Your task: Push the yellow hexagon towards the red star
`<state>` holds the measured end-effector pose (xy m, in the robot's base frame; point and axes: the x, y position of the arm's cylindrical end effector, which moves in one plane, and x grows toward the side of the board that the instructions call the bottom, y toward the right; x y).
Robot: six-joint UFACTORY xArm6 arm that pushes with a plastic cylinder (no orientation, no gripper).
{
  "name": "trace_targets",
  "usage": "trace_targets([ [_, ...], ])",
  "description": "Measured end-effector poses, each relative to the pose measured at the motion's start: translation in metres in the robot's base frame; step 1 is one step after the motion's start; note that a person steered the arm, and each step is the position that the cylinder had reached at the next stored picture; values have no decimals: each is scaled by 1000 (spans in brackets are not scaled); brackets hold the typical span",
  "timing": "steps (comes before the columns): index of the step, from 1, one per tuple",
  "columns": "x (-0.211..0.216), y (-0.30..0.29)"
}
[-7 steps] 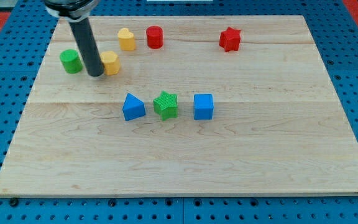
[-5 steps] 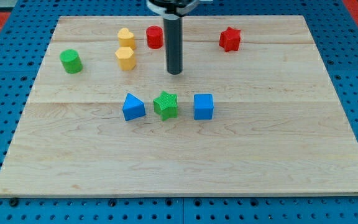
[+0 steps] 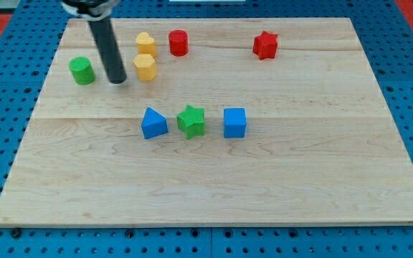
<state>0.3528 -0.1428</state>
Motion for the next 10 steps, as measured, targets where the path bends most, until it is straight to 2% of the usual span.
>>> trace_targets([
  [3,-6,115],
  [4,-4,110],
  [6,-7,11],
  [7,-30,59],
  [8,-30,136],
  [9,-30,146],
  [10,-23,119],
])
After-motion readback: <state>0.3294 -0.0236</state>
